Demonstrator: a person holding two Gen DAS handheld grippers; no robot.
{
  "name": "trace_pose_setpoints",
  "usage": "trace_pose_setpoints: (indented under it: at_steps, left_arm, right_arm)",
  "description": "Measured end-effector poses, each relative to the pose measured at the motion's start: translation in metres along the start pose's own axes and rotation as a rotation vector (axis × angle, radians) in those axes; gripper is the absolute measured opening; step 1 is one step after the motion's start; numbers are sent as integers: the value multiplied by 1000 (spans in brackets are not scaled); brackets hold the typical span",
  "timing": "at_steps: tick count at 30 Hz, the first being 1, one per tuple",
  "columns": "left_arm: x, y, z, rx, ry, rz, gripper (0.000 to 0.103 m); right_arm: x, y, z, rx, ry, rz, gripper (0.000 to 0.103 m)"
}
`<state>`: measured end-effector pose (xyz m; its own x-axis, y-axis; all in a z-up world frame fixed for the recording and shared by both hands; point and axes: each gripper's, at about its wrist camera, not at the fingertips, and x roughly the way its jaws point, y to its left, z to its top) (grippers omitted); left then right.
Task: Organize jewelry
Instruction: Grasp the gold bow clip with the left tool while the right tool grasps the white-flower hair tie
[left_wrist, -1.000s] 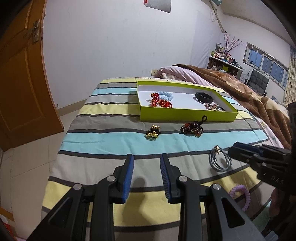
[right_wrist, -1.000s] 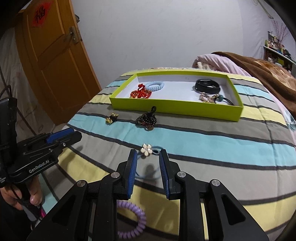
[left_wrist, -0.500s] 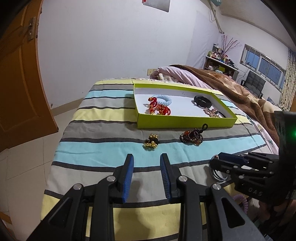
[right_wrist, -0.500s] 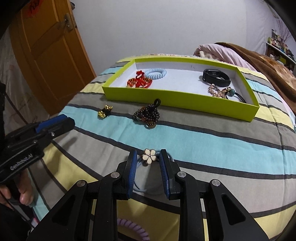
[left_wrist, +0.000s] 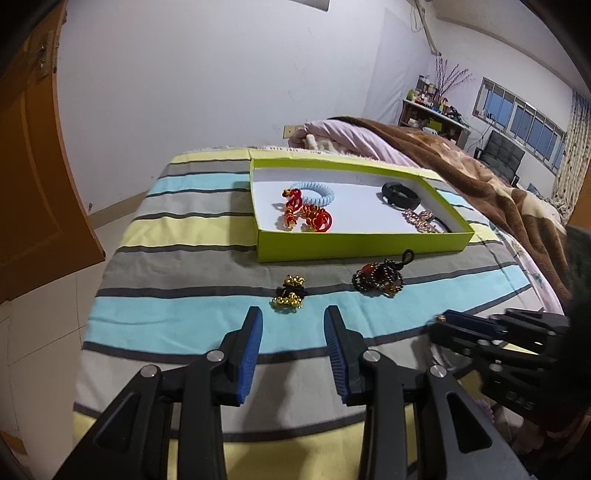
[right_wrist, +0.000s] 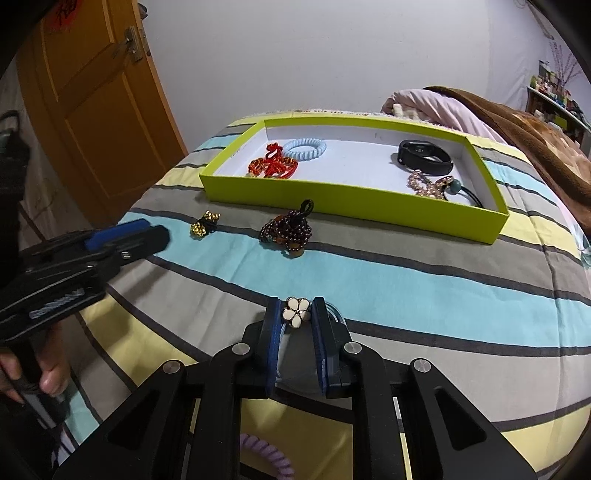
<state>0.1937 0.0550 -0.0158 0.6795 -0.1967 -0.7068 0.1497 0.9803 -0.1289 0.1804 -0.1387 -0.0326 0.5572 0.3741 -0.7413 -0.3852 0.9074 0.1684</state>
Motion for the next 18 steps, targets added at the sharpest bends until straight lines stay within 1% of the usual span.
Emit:
trace_pose_setpoints:
  at_steps: [9,14,16,18]
  left_arm:
    - [34,2,10,-18,60,-3,36]
    - [40,-2,11,-18,71,-5,36]
    - [42,-4,12,-11,73,4,36]
    - [43,-8,12,9,76,29,35]
  right_arm:
    - [-12,-8,3,8,-25,-1,17]
    - [-14,-13,7,11,-34,3,17]
    - [-15,-14,8,17,-37,11,17]
    - [-16,-15,8,21,-42,17,17]
